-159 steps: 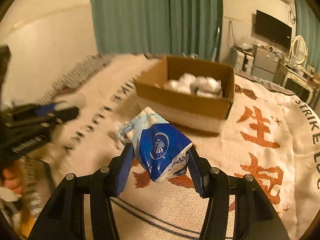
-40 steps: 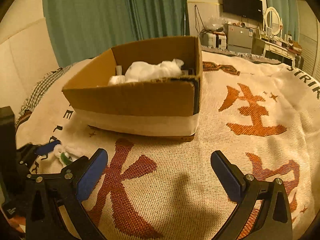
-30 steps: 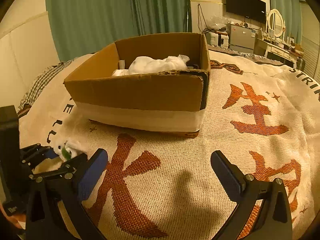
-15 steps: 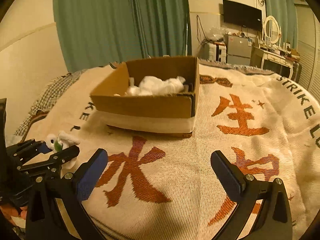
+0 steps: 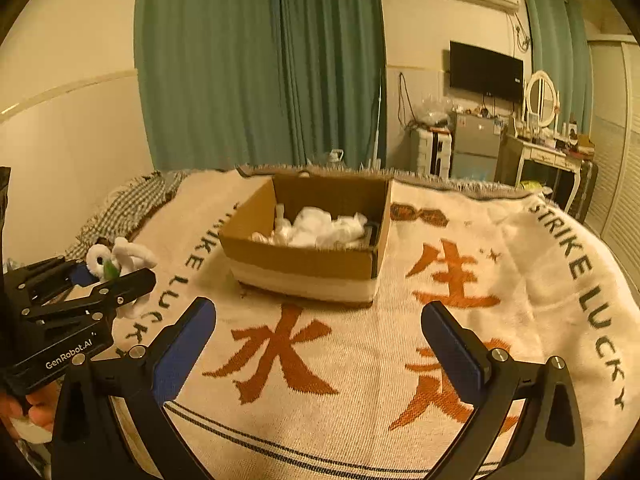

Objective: Organize soft objects
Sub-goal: 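Carry the pipe-cleaner figure over the box with the left gripper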

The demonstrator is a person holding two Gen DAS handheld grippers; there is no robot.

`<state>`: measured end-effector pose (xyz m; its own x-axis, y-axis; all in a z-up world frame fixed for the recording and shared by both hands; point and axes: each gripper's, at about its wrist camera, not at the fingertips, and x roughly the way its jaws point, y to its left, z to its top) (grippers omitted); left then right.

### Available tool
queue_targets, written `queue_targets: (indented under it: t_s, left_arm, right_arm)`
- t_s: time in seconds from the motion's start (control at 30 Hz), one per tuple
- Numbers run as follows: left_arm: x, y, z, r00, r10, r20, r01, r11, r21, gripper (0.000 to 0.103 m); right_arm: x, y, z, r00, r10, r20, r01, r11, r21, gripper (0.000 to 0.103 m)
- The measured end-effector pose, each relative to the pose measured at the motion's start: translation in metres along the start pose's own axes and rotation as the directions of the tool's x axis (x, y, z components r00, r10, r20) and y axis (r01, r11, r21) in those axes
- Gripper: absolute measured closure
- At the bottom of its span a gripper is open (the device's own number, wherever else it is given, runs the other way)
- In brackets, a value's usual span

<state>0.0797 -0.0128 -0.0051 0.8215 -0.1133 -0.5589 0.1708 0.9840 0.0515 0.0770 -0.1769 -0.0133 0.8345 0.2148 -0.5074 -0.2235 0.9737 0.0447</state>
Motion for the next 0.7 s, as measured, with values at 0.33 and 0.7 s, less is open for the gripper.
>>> queue_targets:
  t_s: [0.33,0.7]
  left_arm:
    - [0.01,-0.001,0.05,0.997,-0.001,0.073,0.0,1.0,0.013,0.065]
    - [0.089,0.001,0.098,0.998,-0.001,0.068,-0.002,0.999,0.042,0.065]
  right_arm:
    - [0.002,-0.02,0.056,0.996,-0.014,0.087,0.013,1.0,0.009,0.0]
    - [0.07,-0.052,0.119,0.993,-0.042,0.113,0.039,0.999,0.026,0.0]
